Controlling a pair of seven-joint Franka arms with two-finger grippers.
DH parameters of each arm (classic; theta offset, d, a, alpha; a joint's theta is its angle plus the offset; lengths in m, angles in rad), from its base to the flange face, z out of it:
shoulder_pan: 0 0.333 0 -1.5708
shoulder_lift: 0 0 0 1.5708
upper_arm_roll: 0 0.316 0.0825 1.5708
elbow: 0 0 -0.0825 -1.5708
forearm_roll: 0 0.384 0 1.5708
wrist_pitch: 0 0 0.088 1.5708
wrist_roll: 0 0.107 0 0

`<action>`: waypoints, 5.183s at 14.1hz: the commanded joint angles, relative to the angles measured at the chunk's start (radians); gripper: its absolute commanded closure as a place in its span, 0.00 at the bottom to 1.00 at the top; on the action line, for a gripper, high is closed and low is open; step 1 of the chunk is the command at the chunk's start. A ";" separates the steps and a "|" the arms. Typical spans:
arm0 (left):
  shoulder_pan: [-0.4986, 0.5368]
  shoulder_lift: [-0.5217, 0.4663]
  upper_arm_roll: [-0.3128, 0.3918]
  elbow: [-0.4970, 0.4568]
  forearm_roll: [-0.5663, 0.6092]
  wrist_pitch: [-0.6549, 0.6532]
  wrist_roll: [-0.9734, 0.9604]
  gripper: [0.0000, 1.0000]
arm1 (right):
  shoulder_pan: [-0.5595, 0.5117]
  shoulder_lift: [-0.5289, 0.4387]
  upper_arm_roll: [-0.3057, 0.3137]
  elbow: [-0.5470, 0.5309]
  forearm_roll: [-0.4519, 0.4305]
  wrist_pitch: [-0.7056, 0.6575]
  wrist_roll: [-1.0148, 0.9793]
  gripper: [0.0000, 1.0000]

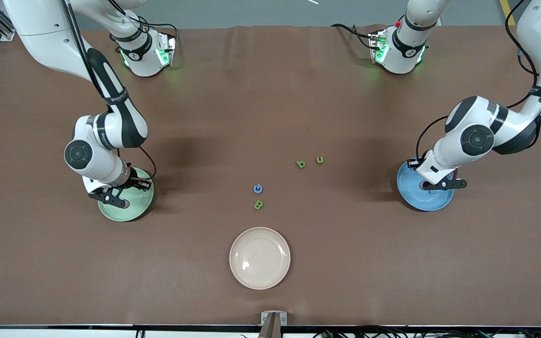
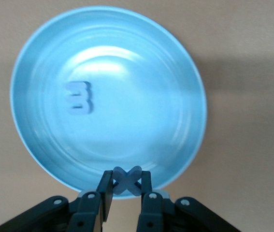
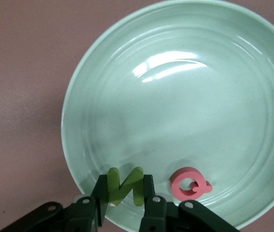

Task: Sort upper and lower case letters into plates
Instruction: 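Open the left gripper over the blue plate while the right withdraws, then grasp the blue G with the right gripper while the left grasps n, then carry the blue G to the green plate with the right gripper, then carry the green n to the blue plate while the right releases G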

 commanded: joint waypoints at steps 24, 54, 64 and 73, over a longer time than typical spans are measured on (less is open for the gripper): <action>0.015 0.114 0.016 0.015 0.178 0.065 0.005 0.01 | 0.468 0.225 0.008 0.461 0.077 -0.163 0.964 0.00; -0.717 0.215 0.152 0.108 0.088 0.207 -0.631 0.27 | 0.524 0.405 0.000 0.695 -0.041 -0.254 1.232 1.00; -0.774 0.215 0.202 0.130 0.091 0.213 -0.684 0.54 | 0.151 -0.012 0.003 0.272 -0.038 -0.336 0.477 1.00; -0.769 0.203 0.202 0.152 0.098 0.210 -0.681 0.86 | -0.150 -0.042 0.003 0.066 -0.035 -0.096 -0.069 0.98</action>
